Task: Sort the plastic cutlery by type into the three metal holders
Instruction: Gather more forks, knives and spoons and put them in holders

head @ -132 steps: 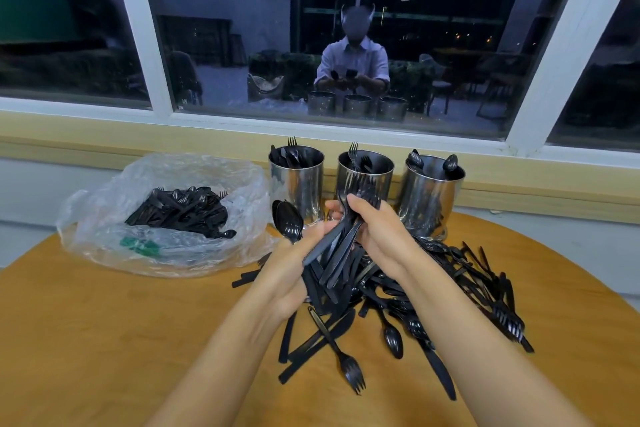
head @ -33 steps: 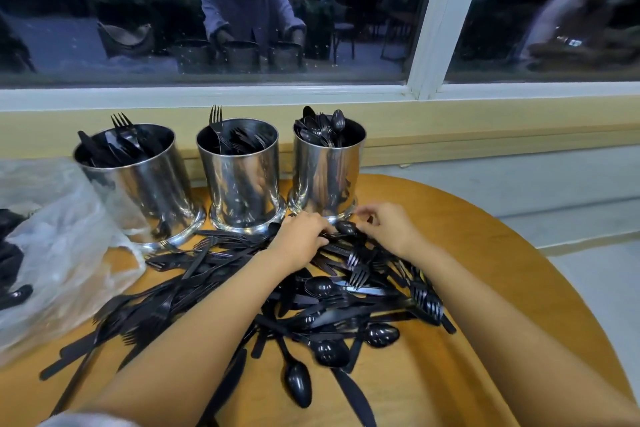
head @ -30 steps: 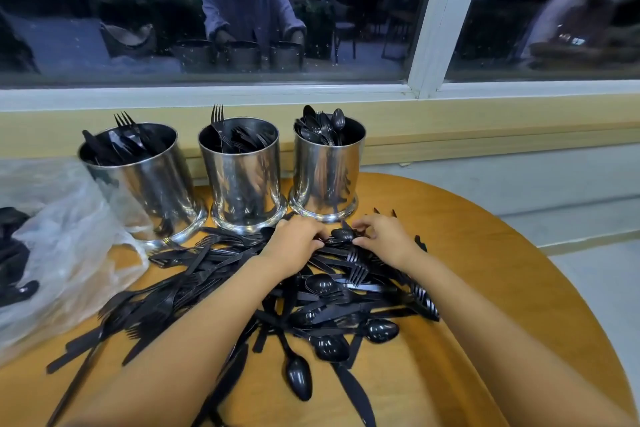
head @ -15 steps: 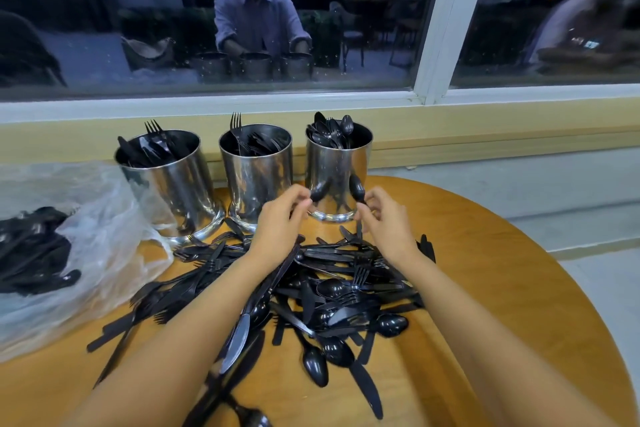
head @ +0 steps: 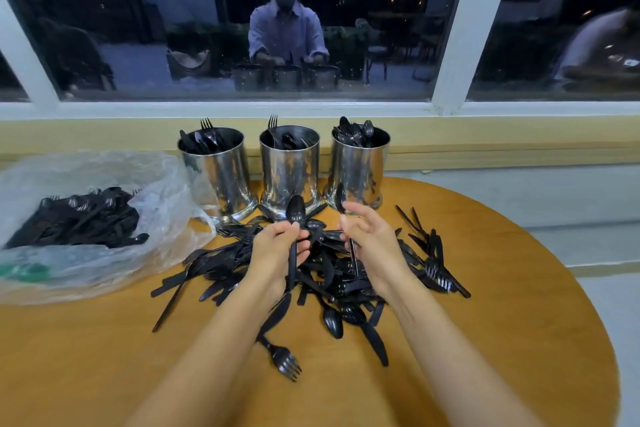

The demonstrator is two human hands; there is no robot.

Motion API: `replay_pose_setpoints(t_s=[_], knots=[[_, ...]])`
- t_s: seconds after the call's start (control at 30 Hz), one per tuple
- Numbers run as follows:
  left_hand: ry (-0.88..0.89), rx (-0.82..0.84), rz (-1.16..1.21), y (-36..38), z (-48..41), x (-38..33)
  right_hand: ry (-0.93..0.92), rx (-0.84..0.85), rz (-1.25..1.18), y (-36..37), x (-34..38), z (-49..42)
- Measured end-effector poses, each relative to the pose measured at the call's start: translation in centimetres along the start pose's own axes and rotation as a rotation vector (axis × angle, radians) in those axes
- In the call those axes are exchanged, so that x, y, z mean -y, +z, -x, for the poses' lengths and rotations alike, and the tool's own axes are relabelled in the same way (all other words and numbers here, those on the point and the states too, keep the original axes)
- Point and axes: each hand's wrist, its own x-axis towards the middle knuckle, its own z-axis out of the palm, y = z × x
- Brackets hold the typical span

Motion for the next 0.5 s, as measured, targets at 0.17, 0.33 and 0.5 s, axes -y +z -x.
replay_pose_setpoints(t_s=[0.17, 0.33, 0.5], knots=[[-0.021, 0.041, 0.004, 0.0, 3.3, 2.1, 0.05, 0.032, -0.058, 2.7, -0.4, 2.6], [0.01, 0.024, -0.068, 0.0, 5.1, 2.4, 0.093, -0.025, -0.067, 4.0, -0.8, 3.6], [0.053, 0.016, -0.19, -0.4, 5.7, 2.2, 0.107, 0.067, -0.037, 4.2, -0.3, 4.1]])
